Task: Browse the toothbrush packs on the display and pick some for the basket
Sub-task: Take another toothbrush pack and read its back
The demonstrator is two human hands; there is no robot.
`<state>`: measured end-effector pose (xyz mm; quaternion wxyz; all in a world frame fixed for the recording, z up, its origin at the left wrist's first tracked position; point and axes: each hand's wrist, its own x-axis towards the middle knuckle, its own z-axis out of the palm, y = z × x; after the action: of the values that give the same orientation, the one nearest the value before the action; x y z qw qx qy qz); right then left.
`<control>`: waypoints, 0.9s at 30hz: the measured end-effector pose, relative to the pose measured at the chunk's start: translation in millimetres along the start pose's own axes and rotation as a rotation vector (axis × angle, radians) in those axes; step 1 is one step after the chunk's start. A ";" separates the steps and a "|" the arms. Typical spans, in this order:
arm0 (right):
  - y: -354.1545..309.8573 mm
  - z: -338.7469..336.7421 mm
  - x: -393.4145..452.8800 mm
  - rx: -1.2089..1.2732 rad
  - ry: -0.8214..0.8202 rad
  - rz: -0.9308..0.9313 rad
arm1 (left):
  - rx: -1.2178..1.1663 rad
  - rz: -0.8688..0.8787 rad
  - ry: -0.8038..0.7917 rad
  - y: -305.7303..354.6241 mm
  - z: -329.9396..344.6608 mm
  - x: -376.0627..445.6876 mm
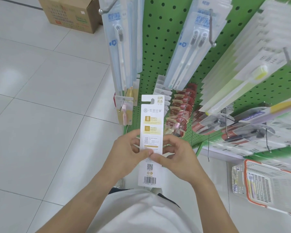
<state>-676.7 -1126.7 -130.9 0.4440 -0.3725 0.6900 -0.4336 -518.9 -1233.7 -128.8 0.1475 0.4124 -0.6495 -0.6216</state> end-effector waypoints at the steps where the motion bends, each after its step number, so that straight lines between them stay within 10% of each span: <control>1: -0.3 1.2 0.8 -0.004 0.011 -0.012 | 0.042 0.006 -0.002 -0.6 -0.2 0.4; 6: -0.5 6.7 2.5 -0.025 0.018 -0.084 | 0.358 0.038 0.132 -2.6 -3.2 -0.1; 18: 7.9 39.1 6.1 -0.541 0.024 -0.335 | -0.094 0.042 0.290 10.3 1.5 1.4; 23: 5.7 45.3 5.4 -0.393 -0.020 -0.311 | -0.151 0.032 0.342 6.6 -12.4 2.7; 27: 4.9 59.6 13.0 -0.210 0.274 -0.317 | -0.147 -0.004 0.170 3.4 -32.5 3.7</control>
<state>-625.8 -1152.7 -152.9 0.2316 -0.4580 0.7179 -0.4703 -499.5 -1259.0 -120.8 0.2307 0.4528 -0.5866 -0.6305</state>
